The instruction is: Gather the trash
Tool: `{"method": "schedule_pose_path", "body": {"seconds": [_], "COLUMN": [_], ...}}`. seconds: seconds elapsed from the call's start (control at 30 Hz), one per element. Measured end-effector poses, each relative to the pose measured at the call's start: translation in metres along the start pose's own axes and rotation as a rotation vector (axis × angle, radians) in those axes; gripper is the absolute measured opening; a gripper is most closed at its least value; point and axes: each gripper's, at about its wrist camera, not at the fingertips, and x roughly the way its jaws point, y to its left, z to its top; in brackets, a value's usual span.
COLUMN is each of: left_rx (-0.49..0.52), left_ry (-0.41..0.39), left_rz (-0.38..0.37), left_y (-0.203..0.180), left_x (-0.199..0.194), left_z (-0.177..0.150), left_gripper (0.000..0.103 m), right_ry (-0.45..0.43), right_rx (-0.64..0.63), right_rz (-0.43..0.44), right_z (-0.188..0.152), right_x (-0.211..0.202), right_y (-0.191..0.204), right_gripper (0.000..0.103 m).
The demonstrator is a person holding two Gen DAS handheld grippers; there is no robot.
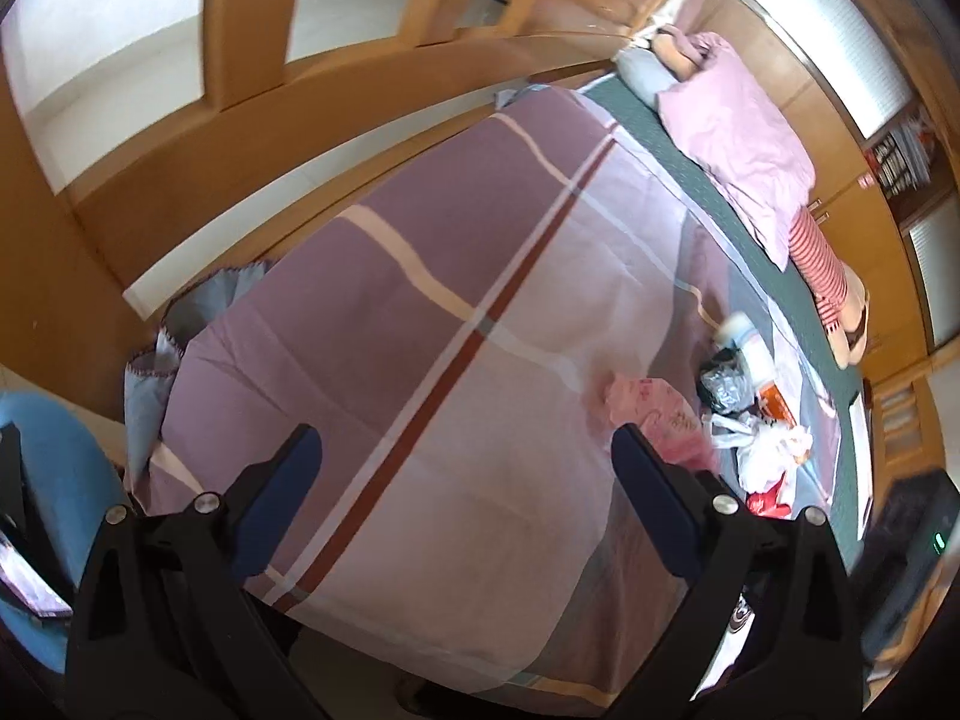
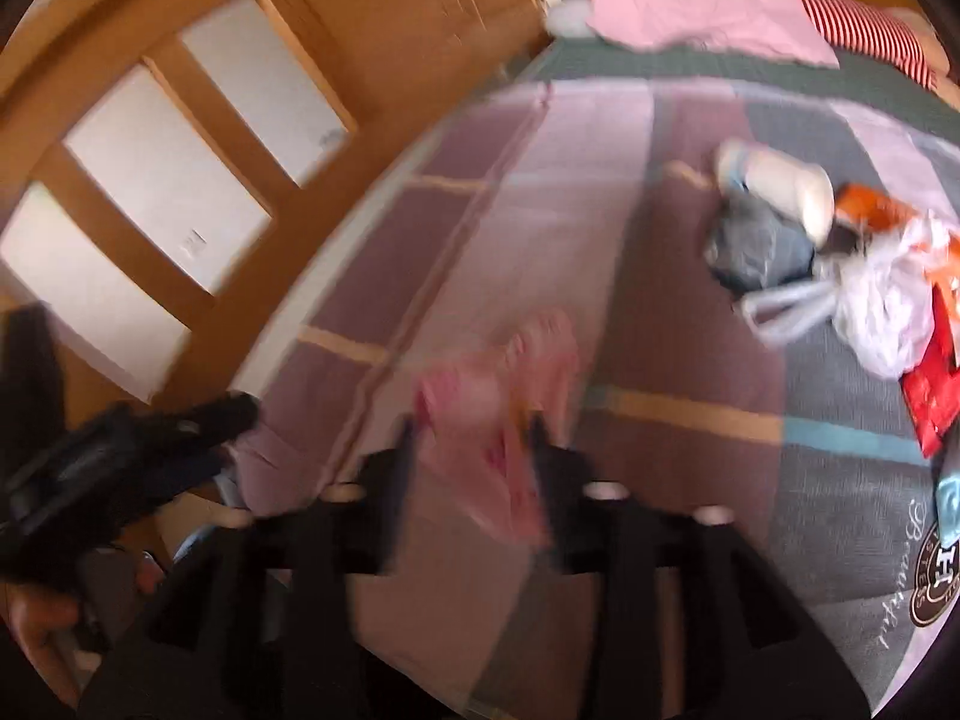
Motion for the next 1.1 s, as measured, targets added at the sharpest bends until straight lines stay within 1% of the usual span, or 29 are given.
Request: {"method": "schedule_pose_path", "body": {"seconds": [0.03,0.07,0.1,0.13,0.17,0.2,0.27,0.33,0.4,0.43,0.47,0.5,0.53,0.57,0.6,0.63,0.7,0.73,0.77,0.8,0.83,0.93,0.97,1.0,1.03,1.07,1.1], "left_rx": [-0.022,-0.033,-0.04,-0.043,-0.039,-0.035,-0.018,-0.002,0.008,0.011,0.013,0.018,0.022,0.028,0.031,0.03,0.026,0.026,0.028,0.029,0.03,0.022,0.02,0.019,0.017,0.014,0.01], "left_ry": [0.006,0.009,0.012,0.016,0.02,0.024,0.036,0.045,0.051,0.054,0.058,0.063,0.066,0.072,0.076,0.081,0.085,0.085,0.085,0.085,0.085,0.085,0.086,0.087,0.089,0.089,0.09], "left_rz": [-0.001,-0.003,-0.005,-0.008,-0.011,-0.014,-0.024,-0.027,-0.023,-0.021,-0.019,-0.017,-0.014,-0.01,-0.009,-0.009,-0.008,-0.007,-0.006,-0.004,-0.001,0.004,0.004,0.004,0.003,0.003,0.005], "left_y": [0.004,0.005,0.005,0.005,0.004,0.002,-0.003,-0.006,-0.009,-0.01,-0.011,-0.013,-0.014,-0.015,-0.016,-0.017,-0.018,-0.019,-0.019,-0.02,-0.019,-0.019,-0.018,-0.018,-0.018,-0.017,-0.016], "left_x": [0.001,0.001,0.001,0.002,0.002,0.003,0.005,0.007,0.009,0.01,0.012,0.014,0.015,0.017,0.019,0.02,0.023,0.023,0.024,0.024,0.024,0.026,0.027,0.027,0.027,0.028,0.029], "left_z": [0.001,0.001,0.0,0.0,-0.001,-0.002,-0.005,-0.007,-0.009,-0.01,-0.011,-0.012,-0.013,-0.014,-0.013,-0.014,-0.014,-0.014,-0.015,-0.016,-0.016,-0.016,-0.016,-0.016,-0.016,-0.015,-0.015], "left_gripper": [0.097,0.097,0.097,0.097,0.097,0.097,0.097,0.097,0.097,0.097,0.097,0.097,0.097,0.097,0.097,0.097,0.097,0.097,0.097,0.097,0.097,0.097,0.097,0.097,0.097,0.097,0.097], "right_ry": [-0.065,-0.129,-0.2,-0.252,-0.306,-0.337,-0.36,-0.381,-0.375,-0.363,-0.329,-0.292,-0.252,-0.213,-0.183,-0.161,-0.134,-0.123,-0.117,-0.116,-0.114,-0.078,-0.054,-0.02,0.021,0.057,0.074], "right_rx": [0.016,0.044,0.093,0.147,0.226,0.301,0.435,0.479,0.501,0.51,0.519,0.531,0.542,0.537,0.513,0.473,0.386,0.345,0.305,0.255,0.193,-0.092,-0.148,-0.175,-0.176,-0.149,-0.116], "right_rz": [0.008,0.004,-0.024,-0.077,-0.173,-0.261,-0.439,-0.55,-0.652,-0.655,-0.634,-0.609,-0.578,-0.542,-0.519,-0.507,-0.492,-0.481,-0.484,-0.507,-0.558,-0.835,-0.865,-0.845,-0.781,-0.679,-0.579], "right_z": [0.003,0.006,0.01,0.013,0.019,0.026,0.04,0.048,0.055,0.057,0.059,0.053,0.051,0.048,0.046,0.047,0.049,0.047,0.047,0.042,0.04,0.027,0.022,0.018,0.014,0.011,0.01], "right_x": [-0.013,-0.025,-0.037,-0.044,-0.05,-0.052,-0.05,-0.048,-0.043,-0.038,-0.03,-0.026,-0.018,-0.01,-0.005,-0.001,0.001,-0.002,-0.003,-0.01,-0.012,-0.002,0.006,0.013,0.018,0.02,0.019], "right_y": [-0.002,-0.008,-0.019,-0.032,-0.051,-0.069,-0.11,-0.141,-0.169,-0.179,-0.191,-0.199,-0.206,-0.205,-0.203,-0.195,-0.176,-0.162,-0.152,-0.134,-0.12,-0.082,-0.076,-0.076,-0.076,-0.077,-0.077], "right_gripper": [0.064,0.065,0.068,0.071,0.072,0.072,0.072,0.072,0.072,0.072,0.072,0.072,0.068,0.062,0.043,0.03,0.019,0.016,0.015,0.015,0.015,0.015,0.015,0.015,0.016,0.018,0.024]}}
